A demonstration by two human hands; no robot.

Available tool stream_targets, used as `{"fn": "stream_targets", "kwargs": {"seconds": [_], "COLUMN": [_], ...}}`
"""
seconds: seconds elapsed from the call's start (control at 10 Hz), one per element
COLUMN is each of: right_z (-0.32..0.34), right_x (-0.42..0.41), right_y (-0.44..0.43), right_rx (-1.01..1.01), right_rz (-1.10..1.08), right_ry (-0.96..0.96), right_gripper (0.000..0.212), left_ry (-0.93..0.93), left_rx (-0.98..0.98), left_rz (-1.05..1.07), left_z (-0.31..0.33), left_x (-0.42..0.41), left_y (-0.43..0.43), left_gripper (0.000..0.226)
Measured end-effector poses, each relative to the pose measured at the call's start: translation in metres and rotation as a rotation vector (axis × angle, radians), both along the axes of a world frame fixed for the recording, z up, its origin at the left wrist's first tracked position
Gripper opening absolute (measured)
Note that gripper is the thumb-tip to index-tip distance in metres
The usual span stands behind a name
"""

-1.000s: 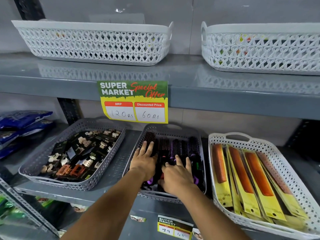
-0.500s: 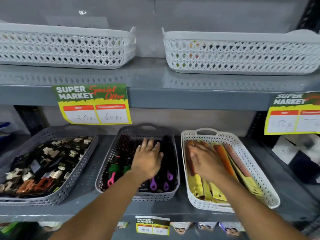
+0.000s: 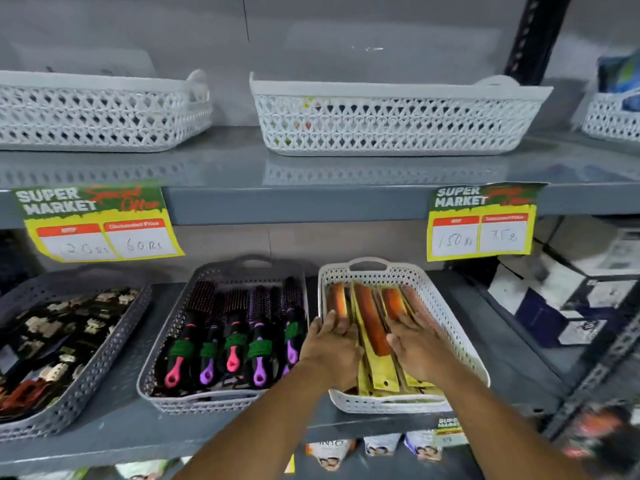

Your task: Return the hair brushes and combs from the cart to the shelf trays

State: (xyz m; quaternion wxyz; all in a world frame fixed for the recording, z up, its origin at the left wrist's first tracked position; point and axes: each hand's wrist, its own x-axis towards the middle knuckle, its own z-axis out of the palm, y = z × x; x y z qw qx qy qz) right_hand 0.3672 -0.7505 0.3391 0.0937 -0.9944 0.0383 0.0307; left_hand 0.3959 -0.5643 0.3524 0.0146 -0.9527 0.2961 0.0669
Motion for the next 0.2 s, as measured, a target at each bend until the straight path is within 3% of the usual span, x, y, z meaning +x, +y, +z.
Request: {"fn": "stream_targets", "kwargs": {"seconds": [0.1, 0.2], "right_z": [0.024, 0.049], "right_x": [-0.014, -0.043], "right_y": [0.018, 0.034], "right_rx": [0.025, 0.268], "right_rz": [0.049, 0.222], "right_ry": [-0.41, -0.829], "right_gripper": [0.054, 0.042], "left_ry": [-0.096, -0.333], "left_rx": [-0.347, -0.631], "left_rz": [0.03, -0.018], "left_z": [0.019, 0.042], "left_x": [-0.016, -0.049], "left_y": [0.017, 0.049], "left_gripper": [0.058, 0.059]}}
